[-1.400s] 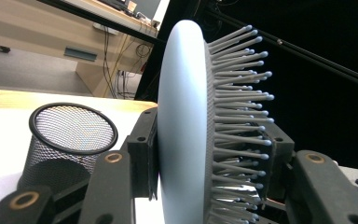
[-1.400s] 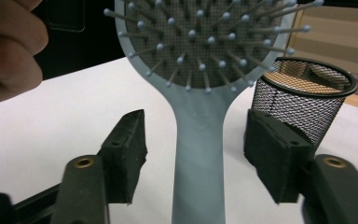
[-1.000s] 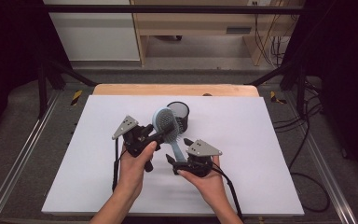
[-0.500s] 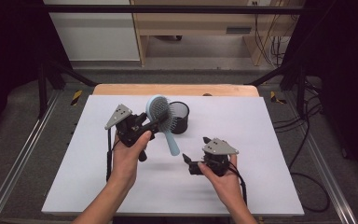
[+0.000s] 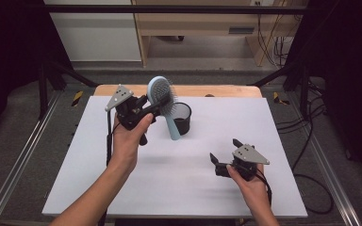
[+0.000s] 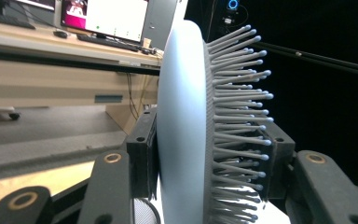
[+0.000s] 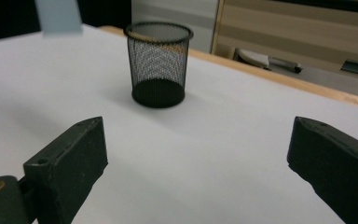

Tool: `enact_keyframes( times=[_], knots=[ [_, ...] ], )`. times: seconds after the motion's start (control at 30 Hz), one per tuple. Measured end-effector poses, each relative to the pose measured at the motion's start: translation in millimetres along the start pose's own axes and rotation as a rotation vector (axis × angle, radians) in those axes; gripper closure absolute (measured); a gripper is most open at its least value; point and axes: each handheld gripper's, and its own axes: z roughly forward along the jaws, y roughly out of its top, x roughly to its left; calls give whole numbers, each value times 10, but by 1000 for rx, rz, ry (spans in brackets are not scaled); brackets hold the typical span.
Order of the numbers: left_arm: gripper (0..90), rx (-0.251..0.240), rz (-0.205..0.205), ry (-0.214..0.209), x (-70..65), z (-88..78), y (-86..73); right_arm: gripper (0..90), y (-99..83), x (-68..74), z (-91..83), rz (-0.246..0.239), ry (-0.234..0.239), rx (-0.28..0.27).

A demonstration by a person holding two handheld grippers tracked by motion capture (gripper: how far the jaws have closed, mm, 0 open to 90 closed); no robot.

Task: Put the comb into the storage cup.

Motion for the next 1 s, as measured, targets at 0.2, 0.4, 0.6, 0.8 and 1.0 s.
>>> enact_keyframes(
  times=[0.2,0.4,0.6,0.8,1.0],
  knots=[
    [507,24,46,34,16,182,124,53,-129,-65,-68,26,-21,-51],
    [507,16,36,59,35,317,181,49,-82,-129,-51,24,-14,-72],
    [507,5,24,83,83,474,194,46,-97,-203,-116,39,-28,-71],
    [506,1,17,92,97,588,215,46,-126,-285,-164,65,-38,-66],
    [506,13,50,124,150,631,220,46,-128,-269,-157,65,-31,-65]
  ],
)
